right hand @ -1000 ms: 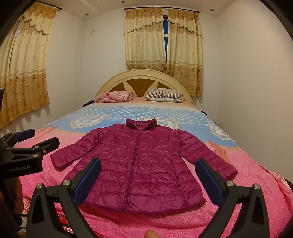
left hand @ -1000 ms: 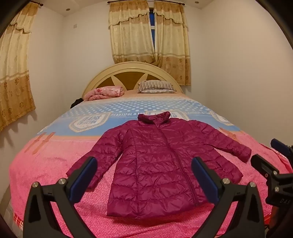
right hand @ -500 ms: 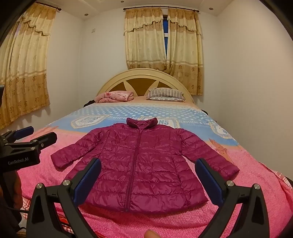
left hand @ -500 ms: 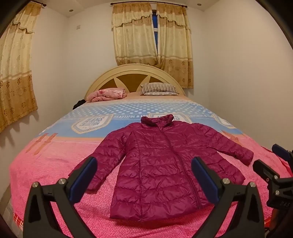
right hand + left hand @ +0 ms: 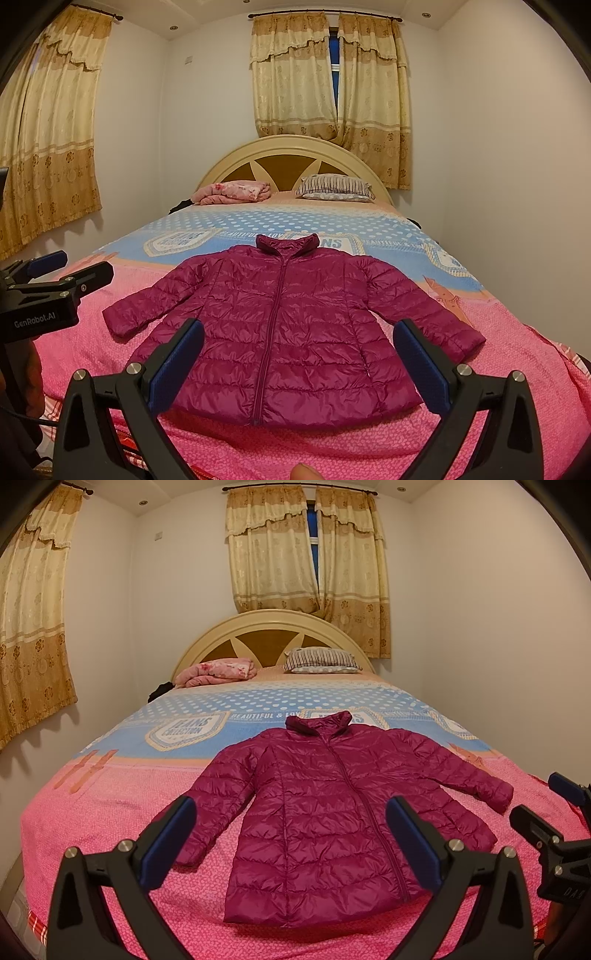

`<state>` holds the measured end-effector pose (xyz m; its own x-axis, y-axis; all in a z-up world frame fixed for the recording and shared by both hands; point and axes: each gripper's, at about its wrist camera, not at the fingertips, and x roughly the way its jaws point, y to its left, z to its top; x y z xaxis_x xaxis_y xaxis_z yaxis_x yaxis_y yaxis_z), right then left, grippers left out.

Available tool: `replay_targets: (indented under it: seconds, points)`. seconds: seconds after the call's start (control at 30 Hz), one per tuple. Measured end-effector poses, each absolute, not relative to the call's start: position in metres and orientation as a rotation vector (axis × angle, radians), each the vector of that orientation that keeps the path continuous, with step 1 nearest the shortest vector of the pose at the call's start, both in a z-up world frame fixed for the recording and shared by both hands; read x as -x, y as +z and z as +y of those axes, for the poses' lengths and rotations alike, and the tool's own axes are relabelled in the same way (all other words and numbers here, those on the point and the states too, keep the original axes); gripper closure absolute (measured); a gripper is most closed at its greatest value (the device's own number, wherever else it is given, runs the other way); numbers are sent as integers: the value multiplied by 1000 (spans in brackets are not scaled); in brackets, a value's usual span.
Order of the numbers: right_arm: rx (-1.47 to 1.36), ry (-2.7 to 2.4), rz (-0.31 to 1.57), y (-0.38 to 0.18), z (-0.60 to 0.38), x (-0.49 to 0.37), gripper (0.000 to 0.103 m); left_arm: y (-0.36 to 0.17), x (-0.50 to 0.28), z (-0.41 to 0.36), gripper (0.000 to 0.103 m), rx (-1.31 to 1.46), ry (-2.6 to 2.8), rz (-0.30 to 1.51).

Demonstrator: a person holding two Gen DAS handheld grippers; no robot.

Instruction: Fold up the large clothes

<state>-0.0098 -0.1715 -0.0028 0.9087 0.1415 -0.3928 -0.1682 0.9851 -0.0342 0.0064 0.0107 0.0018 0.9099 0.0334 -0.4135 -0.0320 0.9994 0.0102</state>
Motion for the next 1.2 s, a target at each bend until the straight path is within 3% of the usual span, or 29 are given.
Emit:
replay_targets:
  seconds: [1.2]
  points:
    - [59, 160, 401, -2, -176, 11, 1, 2, -6, 13, 0, -13, 48, 412]
